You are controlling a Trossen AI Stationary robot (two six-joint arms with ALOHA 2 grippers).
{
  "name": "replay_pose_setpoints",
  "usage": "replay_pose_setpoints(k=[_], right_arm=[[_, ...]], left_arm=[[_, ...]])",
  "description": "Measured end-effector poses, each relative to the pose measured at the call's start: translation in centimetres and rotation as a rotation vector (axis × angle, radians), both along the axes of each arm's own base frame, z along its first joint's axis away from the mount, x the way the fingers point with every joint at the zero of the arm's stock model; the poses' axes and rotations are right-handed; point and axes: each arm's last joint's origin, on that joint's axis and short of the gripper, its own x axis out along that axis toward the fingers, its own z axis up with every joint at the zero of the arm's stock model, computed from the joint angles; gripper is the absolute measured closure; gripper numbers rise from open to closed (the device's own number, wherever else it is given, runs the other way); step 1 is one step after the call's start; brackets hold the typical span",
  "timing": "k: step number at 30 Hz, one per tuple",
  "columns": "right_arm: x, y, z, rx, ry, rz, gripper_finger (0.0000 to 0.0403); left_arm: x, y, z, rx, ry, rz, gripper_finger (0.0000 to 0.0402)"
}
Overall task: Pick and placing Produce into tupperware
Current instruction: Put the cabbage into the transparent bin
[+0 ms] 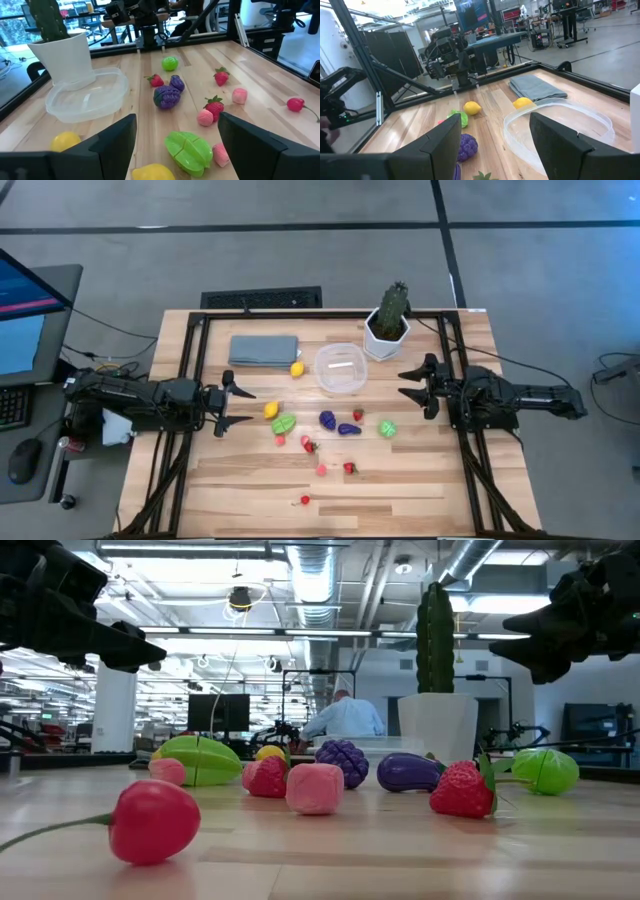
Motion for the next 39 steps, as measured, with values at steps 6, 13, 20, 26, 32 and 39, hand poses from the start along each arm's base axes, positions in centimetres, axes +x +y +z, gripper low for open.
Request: replay_pose_setpoints(k=[6, 13, 20, 26, 32, 39], right_arm=[[0.0, 0.0, 0.0, 0.0, 0.0, 0.0, 0.0143], [0.0, -0.1, 0.1, -0.023, -0.006, -0.033, 0.0143], [0.0, -0.2, 0.3, 0.209, -0.061, -0.061, 0.0143], [-0.1, -0.2, 0.9, 0.522, -0.157, -0.048, 0.0143], [-0.1, -0.3, 1.3, 0.656, -0.228, -0.046, 0.0143], [-0.1, -0.3, 1.3, 0.669, -0.228, -0.046, 0.0143]], left_arm=[[0.0, 0.1, 0.0, 0.004, -0.005, 0.026, 0.0129], [0.0, 0.2, 0.1, 0.101, -0.016, 0.04, 0.0129], [0.1, 0.5, 0.5, -0.186, -0.057, 0.185, 0.0129], [0.0, 0.5, 0.4, -0.544, -0.051, 0.232, 0.0129], [0.0, 0.5, 0.3, -0.532, -0.036, 0.233, 0.0129], [0.0, 0.5, 0.3, -0.629, -0.037, 0.245, 0.0129]])
